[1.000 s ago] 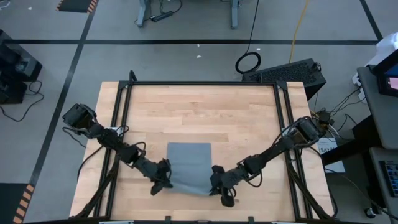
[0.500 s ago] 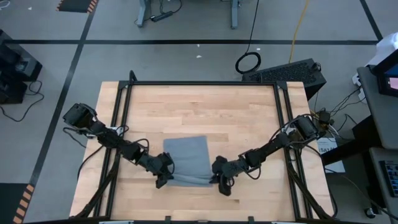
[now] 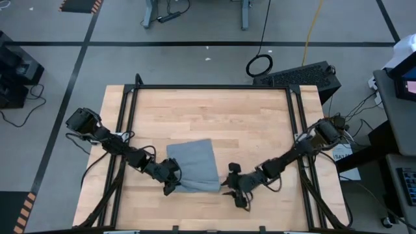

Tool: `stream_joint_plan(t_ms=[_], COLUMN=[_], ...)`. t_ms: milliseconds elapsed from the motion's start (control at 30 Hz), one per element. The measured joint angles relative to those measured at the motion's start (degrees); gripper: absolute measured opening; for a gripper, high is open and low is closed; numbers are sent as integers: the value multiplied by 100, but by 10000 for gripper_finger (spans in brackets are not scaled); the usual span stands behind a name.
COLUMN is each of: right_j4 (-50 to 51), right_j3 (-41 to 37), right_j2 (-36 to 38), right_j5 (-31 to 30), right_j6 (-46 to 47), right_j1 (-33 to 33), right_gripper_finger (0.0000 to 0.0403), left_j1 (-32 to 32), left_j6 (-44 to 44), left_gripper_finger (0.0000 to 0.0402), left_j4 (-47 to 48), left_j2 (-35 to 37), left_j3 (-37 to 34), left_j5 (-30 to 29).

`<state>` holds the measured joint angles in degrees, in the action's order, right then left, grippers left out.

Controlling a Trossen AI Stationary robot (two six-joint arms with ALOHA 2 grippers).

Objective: Roll towel
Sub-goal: Roll the gray towel

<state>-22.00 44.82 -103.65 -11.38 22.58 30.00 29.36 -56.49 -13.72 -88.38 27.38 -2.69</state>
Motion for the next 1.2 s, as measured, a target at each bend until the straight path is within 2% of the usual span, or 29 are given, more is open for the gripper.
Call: stream_joint_plan(t_ms=[133, 200, 433, 600, 700, 800, 867, 933, 1067, 1200], right_j4=[-171, -391, -2288, -2450, -2450, -2483, -2489, -2494, -2634, -2671], right_j3=[2, 0, 13, 13, 13, 22, 22, 22, 22, 24], right_j2=[-104, -216, -957, -1362, -1443, -1442, -1443, -1441, -1403, -1124], right_j5=[-1231, -1582, -1818, -1828, -1873, -1732, -1580, -1386, -542, 445], right_j6=[-633, -859, -2032, -2132, -1830, -1402, -1186, -876, -590, 155], right_j1=[487, 670, 789, 555, 416, 224, 127, 29, -168, -322], right_gripper_finger=[196, 202, 205, 197, 190, 171, 145, 107, 17, 13], left_j1=[4, 4, 4, 4, 2, -4, 0, 0, 20, 214], left_j6=[-29, -29, -34, -20, 21, 148, 196, 306, 537, 849], left_gripper_finger=[107, 125, 166, 181, 183, 183, 183, 183, 173, 127], left_j4=[81, 70, 43, 37, 35, -1, -108, -222, -327, -357], left_j2=[0, 2, 7, 9, 9, 9, 4, -2, 111, 469], left_j3=[9, 11, 15, 15, 15, 15, 12, 5, 2, 4], left_j5=[-34, -36, -40, -43, -11, 118, 245, 354, 639, 847])
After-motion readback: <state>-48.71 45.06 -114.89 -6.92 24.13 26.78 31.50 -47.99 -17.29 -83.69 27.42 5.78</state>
